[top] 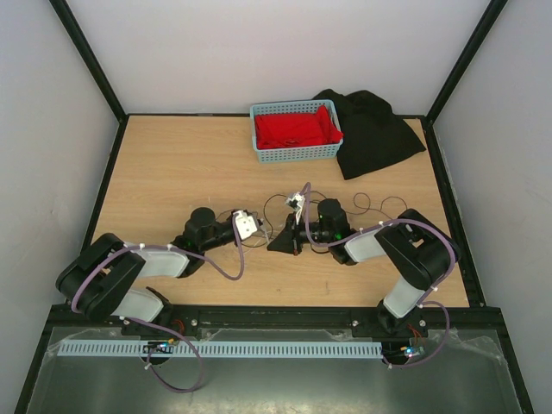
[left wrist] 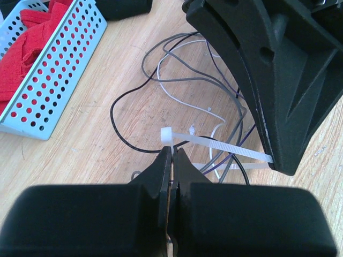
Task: Zip-tie the wires
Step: Tie the cable at the center of the board.
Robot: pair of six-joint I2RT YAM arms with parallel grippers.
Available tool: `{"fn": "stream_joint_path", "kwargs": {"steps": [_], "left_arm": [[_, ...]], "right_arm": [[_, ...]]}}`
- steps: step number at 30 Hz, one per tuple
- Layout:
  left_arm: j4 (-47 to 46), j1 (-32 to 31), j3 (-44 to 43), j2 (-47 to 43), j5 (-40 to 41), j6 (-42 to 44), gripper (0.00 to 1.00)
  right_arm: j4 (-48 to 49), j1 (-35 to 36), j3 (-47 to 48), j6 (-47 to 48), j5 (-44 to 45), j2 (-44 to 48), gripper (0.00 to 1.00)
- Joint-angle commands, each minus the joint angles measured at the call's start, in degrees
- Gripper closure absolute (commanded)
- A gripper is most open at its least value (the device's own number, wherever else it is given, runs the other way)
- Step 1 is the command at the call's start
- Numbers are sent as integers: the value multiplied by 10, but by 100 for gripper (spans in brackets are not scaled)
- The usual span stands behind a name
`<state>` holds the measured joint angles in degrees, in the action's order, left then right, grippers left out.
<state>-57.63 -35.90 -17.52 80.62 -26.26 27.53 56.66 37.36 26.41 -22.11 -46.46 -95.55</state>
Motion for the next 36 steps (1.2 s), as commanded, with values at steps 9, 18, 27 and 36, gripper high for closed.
{"fn": "stream_joint_path", "kwargs": {"steps": [9, 18, 27, 36], "left_arm": [[-34, -24, 13, 5, 46, 48, 100], [-35, -32, 16, 3, 53, 60, 100], [-37, -36, 19, 2, 56, 65, 100], [-37, -44, 19, 10, 59, 73, 100]], "right_arm": [[14, -5, 18, -43, -39, 2, 100], [6, -7, 23, -50, -44, -3, 100], [-36, -18, 41, -51, -58, -8, 100], [-35, -22, 63, -85, -59, -12, 100]]}}
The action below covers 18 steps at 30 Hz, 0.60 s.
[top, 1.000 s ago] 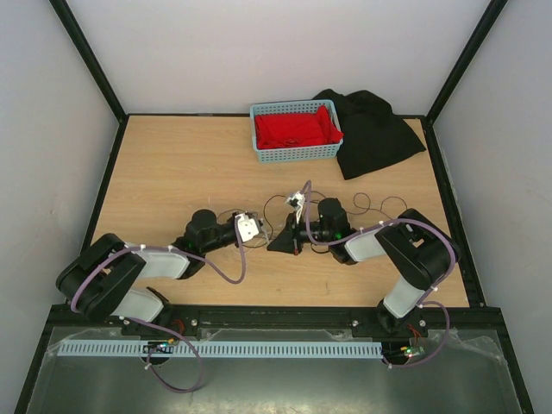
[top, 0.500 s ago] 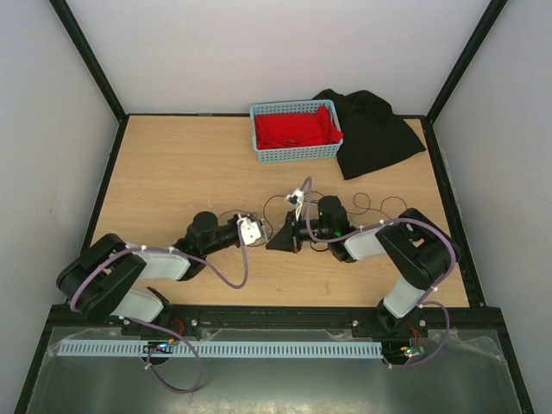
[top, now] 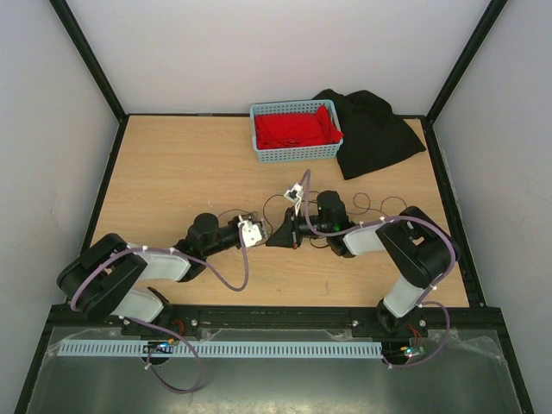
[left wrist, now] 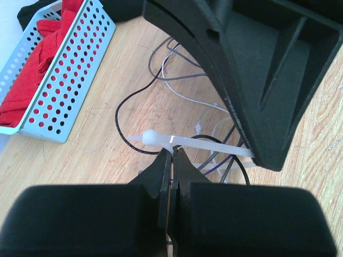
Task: Zip-tie the wires
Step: Tie the cable at the center of the board.
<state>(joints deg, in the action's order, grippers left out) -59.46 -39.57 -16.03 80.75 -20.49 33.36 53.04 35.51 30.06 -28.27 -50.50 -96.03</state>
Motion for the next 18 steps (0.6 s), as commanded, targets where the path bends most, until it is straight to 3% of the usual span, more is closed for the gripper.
{"fn": "stream_joint_path", "kwargs": {"steps": [1, 18], "left_arm": [[-19, -8, 4, 10, 3, 17, 100], [-19, -19, 8, 6, 19, 29, 100]], "right_arm": [[0, -4, 30, -28, -21, -9, 100], [-76, -21, 66, -48, -12, -21, 100]]}}
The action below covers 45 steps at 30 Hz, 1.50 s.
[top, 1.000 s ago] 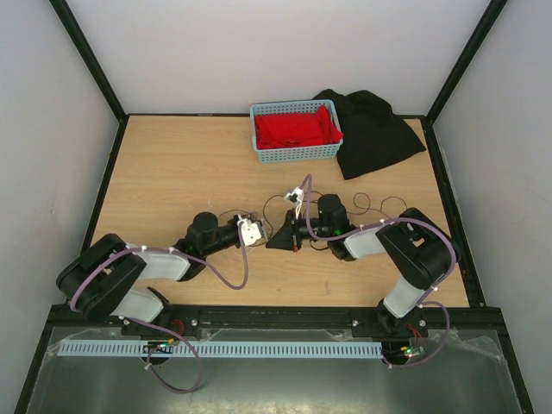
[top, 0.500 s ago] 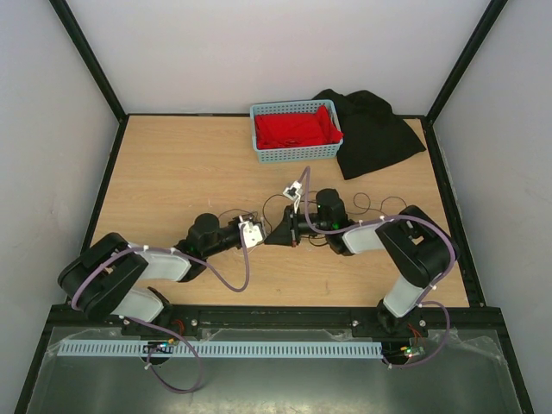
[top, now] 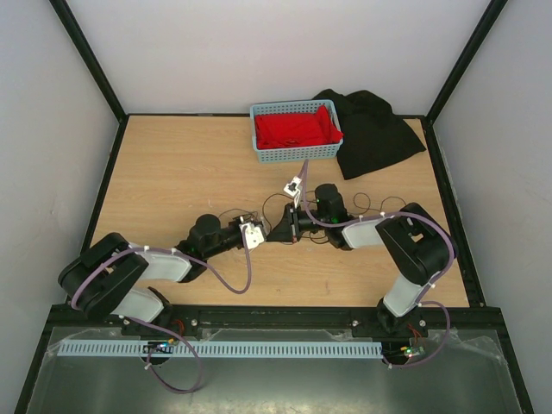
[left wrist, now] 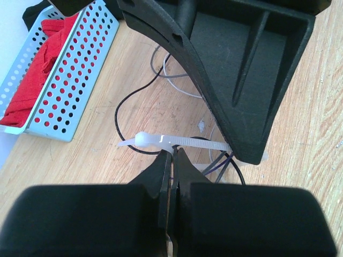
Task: Zip-tie the wires
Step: Tie the cable at the center of the board.
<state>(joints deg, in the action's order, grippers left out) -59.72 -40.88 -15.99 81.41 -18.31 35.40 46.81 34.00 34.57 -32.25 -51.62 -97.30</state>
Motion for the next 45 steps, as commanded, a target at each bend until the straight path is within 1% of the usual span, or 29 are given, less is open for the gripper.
{"fn": "stream_joint_path", "kwargs": {"steps": [1, 9, 14, 22, 45], "left_arm": [[-16, -5, 7, 0, -2, 9, 100], [-16, -10, 6, 8, 10, 22, 100], [-16, -18, 6, 15, 17, 32, 100], [-16, -24, 5, 15, 20, 37, 100], [-16, -37, 7, 23, 27, 50, 100]], "right_arm": [[-14, -7, 22, -9, -1, -9, 100], [-22, -8, 28, -21, -13, -8, 100], [-60, -8, 41, -10, -12, -8, 100], [-94, -12, 57, 5, -4, -13, 100], [-123, -22, 86, -1, 0, -26, 100]]}}
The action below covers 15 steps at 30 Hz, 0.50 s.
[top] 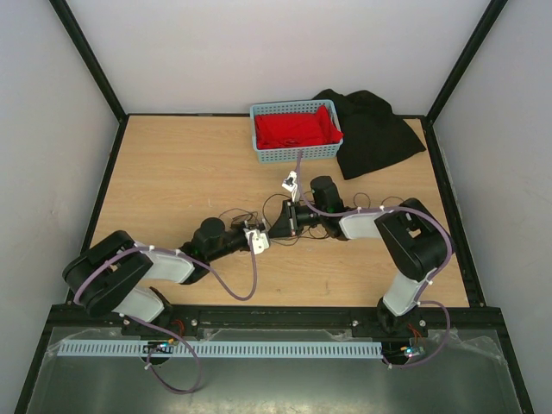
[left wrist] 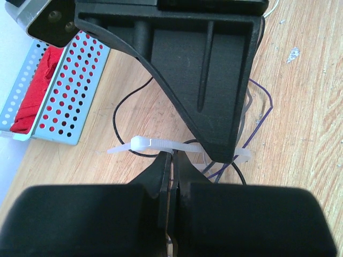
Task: Zip-tie the wires
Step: Tie the cable at the center of the board.
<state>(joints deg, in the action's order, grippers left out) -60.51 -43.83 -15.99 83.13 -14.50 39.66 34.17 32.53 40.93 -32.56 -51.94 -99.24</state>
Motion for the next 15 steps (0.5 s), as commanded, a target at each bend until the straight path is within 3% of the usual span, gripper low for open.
{"fn": "stream_joint_path", "kwargs": {"steps": [1, 15], "left_arm": [[-8, -9, 7, 5, -11, 7, 100], [-8, -18, 6, 17, -6, 12, 100]], "right_arm": [[3, -7, 24, 3, 3, -8, 100], [-5, -9, 33, 2, 0, -4, 100]]}}
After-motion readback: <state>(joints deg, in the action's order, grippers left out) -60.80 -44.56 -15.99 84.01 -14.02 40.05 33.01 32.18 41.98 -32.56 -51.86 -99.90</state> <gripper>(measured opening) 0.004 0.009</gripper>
